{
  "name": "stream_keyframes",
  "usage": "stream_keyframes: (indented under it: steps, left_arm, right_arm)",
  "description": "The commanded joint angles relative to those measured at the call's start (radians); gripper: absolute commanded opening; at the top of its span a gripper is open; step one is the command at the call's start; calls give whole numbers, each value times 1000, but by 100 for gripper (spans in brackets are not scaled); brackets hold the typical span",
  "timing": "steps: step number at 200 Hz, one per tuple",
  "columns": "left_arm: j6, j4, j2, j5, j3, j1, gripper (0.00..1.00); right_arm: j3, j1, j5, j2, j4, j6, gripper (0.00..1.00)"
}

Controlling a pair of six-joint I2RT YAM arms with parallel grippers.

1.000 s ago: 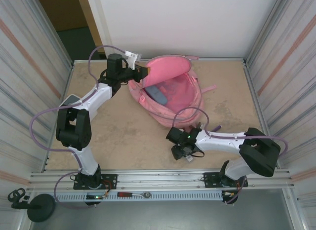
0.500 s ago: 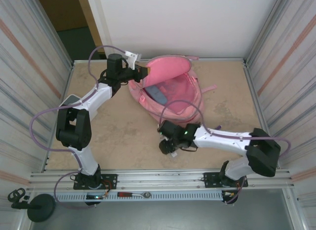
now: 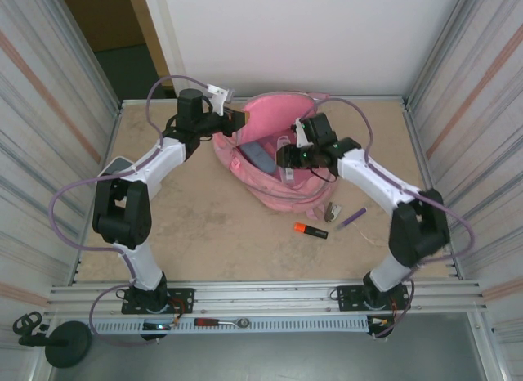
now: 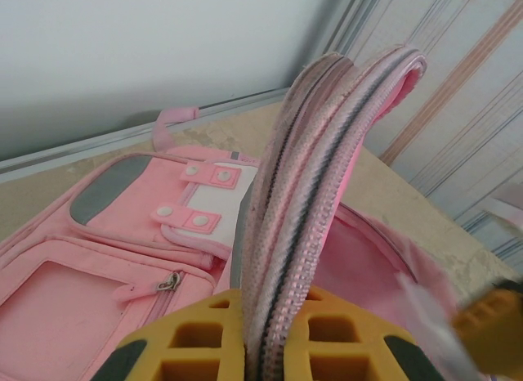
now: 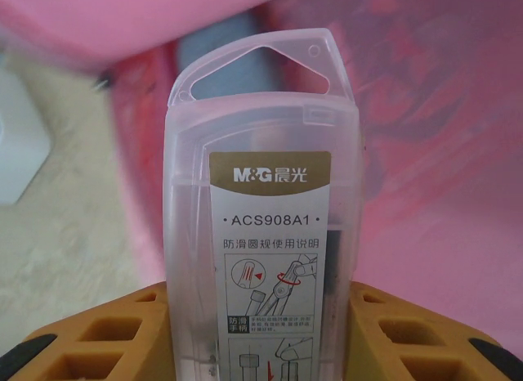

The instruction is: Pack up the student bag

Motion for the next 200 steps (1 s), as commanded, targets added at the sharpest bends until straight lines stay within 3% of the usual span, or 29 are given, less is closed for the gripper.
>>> stream_keyframes:
  steps: [1,26,50,103,118,144,173,200]
  left_arm:
    - [-35,86,-19,15,16,-4,0]
    - [-50,87,-12,12,26,-11,0]
    - [-50,87,-14,11,27,-16,0]
    - [-51,117,-41,-7,-26,-16,0]
    - [-51,126,-49,-9,-42,-17,0]
    - [-51,123,-55,-15,-58,-20,0]
    - [-46,115,-61,-20,-64,-26,0]
    - [-37,97,-60,-18,-58,-32,0]
  right_arm:
    - [111,-16,42,138,31,-50,34]
    - [223,-12,149,278,90,-58,43]
    - [284,-14,190,337,101,-65,61]
    - [-89,4,168,-4,185,-57,78]
    - [-181,20,145,-66,202,-21,74]
    - [-247,77,191,-77,196,12,60]
    - [-272,106,228,-34,199,39,35]
    - [-269,111,280,21,221,51,29]
